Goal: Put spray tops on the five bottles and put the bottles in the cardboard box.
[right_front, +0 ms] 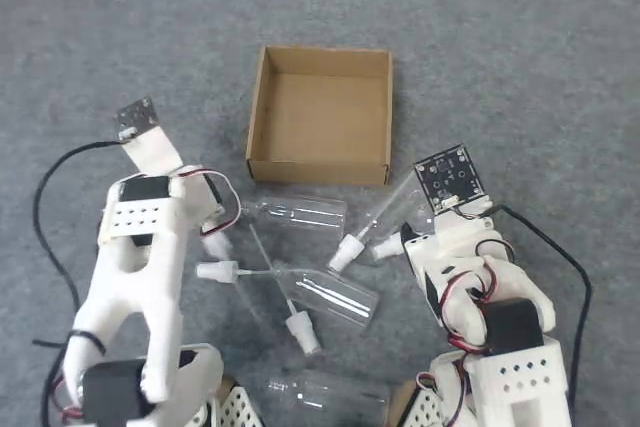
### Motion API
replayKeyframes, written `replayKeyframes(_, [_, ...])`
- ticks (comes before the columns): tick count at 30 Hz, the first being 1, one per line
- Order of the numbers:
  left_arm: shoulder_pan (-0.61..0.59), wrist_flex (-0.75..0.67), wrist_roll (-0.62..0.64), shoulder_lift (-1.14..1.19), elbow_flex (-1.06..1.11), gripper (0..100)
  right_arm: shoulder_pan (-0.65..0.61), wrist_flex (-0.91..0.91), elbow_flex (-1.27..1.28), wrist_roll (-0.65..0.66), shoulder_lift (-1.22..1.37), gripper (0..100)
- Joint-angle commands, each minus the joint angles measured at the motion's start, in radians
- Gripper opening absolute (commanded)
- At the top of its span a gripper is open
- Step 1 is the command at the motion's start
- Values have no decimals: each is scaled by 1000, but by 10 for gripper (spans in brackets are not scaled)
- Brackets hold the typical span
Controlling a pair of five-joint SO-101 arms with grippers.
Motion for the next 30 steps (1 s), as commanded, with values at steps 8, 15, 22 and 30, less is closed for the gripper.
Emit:
replayKeyframes(8, [-9, 5, -94, -163, 39, 9, -48, -16, 57, -8, -213, 58])
replayKeyframes(15, [-52, 5, -94, -292, 82, 9, -94, -35, 121, -5, -317, 58])
replayKeyframes(22, [-52, 5, -92, -465, 148, 9, -94, -51, 141, -9, -332, 58])
replayKeyframes(30, [-49, 2, -92, -638, 188, 9, -96, -61, 147, -12, -332, 58])
